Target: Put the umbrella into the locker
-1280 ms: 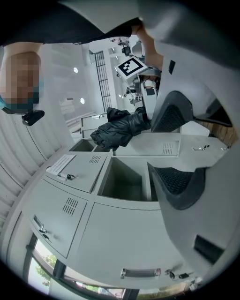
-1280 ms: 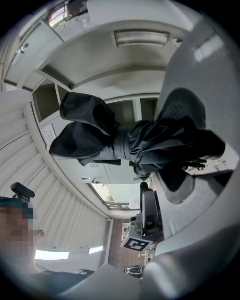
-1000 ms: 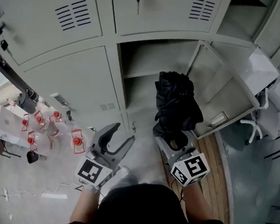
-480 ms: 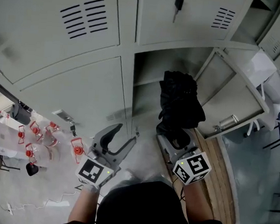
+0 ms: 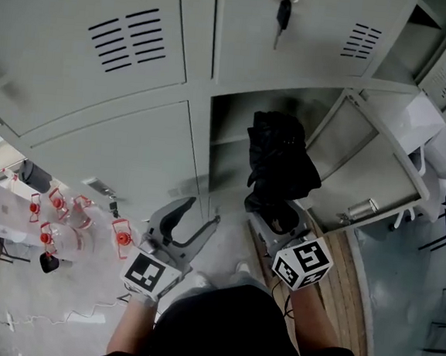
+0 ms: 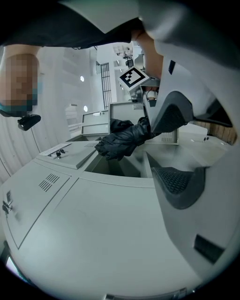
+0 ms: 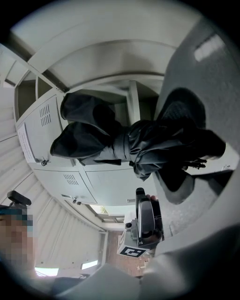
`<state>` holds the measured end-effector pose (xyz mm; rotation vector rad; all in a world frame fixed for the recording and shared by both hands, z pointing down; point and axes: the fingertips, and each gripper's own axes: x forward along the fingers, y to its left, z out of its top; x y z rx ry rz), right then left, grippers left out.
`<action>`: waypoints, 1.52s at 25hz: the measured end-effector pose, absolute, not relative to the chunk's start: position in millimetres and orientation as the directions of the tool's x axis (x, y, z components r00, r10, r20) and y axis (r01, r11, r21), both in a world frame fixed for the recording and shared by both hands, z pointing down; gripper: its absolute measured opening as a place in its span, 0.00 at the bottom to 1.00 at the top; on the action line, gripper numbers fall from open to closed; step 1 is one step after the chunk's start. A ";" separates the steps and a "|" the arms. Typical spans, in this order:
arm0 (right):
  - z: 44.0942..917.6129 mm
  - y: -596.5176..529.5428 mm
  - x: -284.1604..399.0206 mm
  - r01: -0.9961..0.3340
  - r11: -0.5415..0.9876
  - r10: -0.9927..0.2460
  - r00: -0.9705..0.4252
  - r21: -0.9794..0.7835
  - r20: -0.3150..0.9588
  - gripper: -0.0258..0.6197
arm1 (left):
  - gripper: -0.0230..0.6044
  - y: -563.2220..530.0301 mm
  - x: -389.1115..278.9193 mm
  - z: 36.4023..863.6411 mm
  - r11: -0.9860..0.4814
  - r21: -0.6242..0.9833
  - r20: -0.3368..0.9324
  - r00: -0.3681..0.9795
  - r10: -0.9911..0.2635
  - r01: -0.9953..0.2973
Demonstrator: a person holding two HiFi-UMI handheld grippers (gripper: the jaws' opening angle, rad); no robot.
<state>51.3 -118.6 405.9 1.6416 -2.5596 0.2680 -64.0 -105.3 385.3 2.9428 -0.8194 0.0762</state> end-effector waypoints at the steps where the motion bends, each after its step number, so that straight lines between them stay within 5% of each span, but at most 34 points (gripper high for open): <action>1: 406.2 -122.6 52.4 -0.902 0.419 -0.885 -0.431 -0.101 0.175 0.38 | 0.40 -105.9 -62.1 385.0 -0.847 0.070 0.072 0.850 -0.522 -0.527; 14: 406.2 -190.0 47.8 -0.799 0.558 -0.766 -0.600 -0.224 0.230 0.38 | 0.40 -115.2 -59.2 383.9 -0.749 0.064 0.100 0.751 -0.653 -0.659; 22: 397.4 -219.6 24.7 -0.664 0.602 -0.654 -0.729 -0.443 0.203 0.38 | 0.40 -122.0 -67.9 379.8 -0.697 0.058 0.097 0.699 -0.709 -0.715; 38: 394.0 -254.9 14.6 -0.365 0.427 -0.529 -0.843 -0.828 0.098 0.39 | 0.40 -125.3 -71.3 379.7 -0.669 0.069 0.098 0.673 -0.733 -0.740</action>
